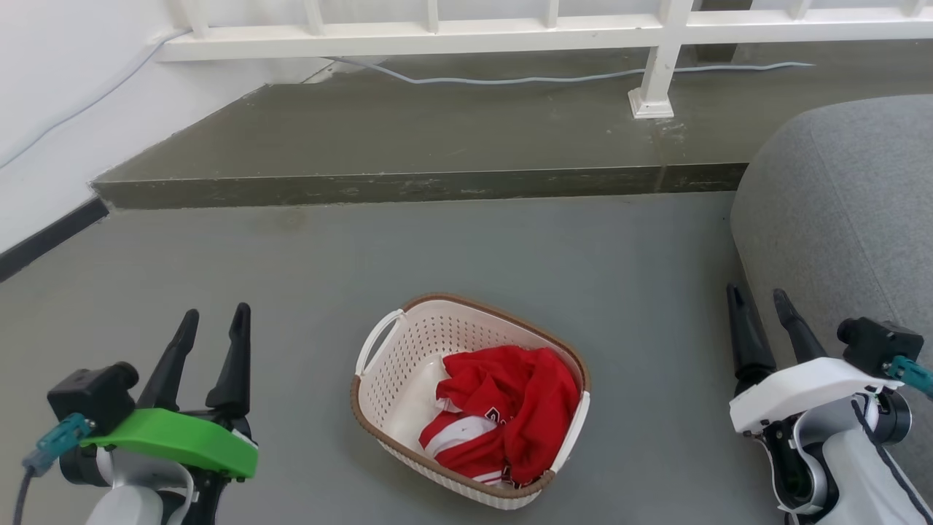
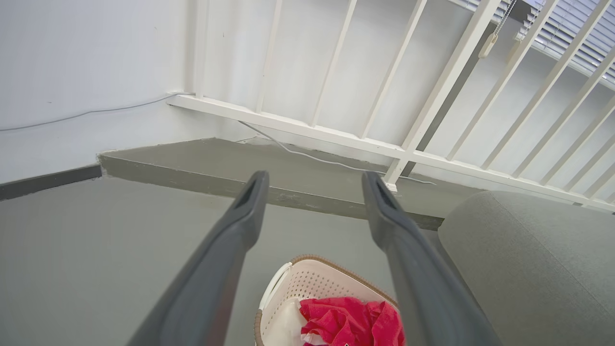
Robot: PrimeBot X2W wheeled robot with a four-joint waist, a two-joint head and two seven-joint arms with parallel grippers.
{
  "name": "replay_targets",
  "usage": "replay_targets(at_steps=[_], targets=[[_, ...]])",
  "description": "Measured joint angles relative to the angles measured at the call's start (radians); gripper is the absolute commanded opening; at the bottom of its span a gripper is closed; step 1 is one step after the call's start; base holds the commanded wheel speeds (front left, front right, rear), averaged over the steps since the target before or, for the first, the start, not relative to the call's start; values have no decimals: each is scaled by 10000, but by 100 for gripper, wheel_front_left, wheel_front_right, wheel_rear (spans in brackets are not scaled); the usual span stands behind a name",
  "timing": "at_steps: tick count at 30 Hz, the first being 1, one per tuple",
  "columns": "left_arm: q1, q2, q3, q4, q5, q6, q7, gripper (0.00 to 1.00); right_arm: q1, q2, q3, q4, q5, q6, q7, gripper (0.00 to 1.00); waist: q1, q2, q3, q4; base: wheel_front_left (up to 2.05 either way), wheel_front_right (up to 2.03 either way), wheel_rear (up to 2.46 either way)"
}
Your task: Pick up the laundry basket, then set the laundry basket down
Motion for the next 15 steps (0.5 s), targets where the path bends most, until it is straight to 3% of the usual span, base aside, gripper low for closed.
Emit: replay_targets(at_steps=[15], targets=[[-33,25,-585,38,1856,119,-562,100,-2,-48,422,265,-1910,-343,-514,100,0,0,67,-88,0,0,0]])
